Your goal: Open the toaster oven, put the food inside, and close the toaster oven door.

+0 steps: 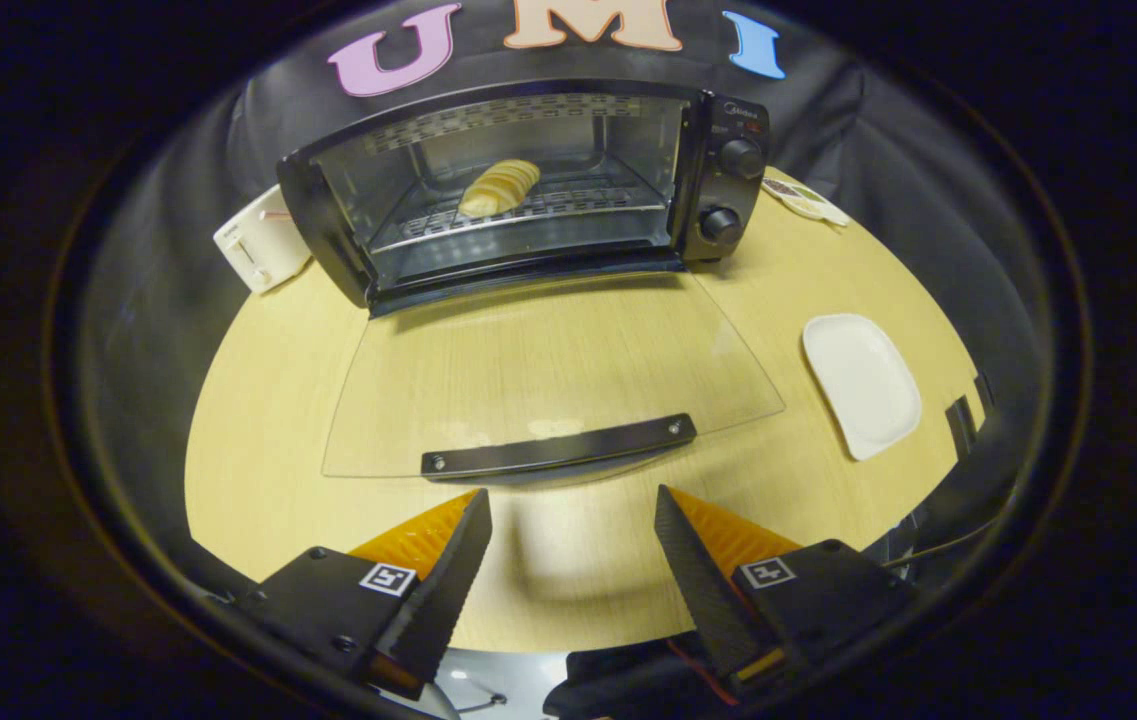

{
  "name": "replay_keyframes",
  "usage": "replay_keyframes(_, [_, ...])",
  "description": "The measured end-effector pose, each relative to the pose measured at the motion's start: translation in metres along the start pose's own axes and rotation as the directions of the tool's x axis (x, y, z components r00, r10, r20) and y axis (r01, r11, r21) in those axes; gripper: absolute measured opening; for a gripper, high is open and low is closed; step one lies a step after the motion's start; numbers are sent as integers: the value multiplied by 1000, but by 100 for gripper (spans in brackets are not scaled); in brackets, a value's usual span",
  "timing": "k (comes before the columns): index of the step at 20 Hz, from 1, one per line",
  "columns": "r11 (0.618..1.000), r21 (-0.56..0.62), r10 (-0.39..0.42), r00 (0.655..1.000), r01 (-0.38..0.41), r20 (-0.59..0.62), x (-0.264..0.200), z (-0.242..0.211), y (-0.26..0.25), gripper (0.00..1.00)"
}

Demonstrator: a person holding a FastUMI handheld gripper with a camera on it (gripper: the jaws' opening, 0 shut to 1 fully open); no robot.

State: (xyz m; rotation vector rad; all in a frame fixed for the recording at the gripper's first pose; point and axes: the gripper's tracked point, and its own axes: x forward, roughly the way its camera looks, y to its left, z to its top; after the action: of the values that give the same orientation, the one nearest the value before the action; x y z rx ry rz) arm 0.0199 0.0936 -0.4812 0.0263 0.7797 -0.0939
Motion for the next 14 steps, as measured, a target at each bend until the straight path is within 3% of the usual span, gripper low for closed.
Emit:
replay_keyframes(7, [1000,-22,22,1000,-21,17,-1,8,4,100])
replay_keyframes(12, [987,-160,-1,1000,-2,-18,-12,21,6,98])
replay_keyframes(14, [988,-152,4,1000,-7,-19,-20,26,7,97])
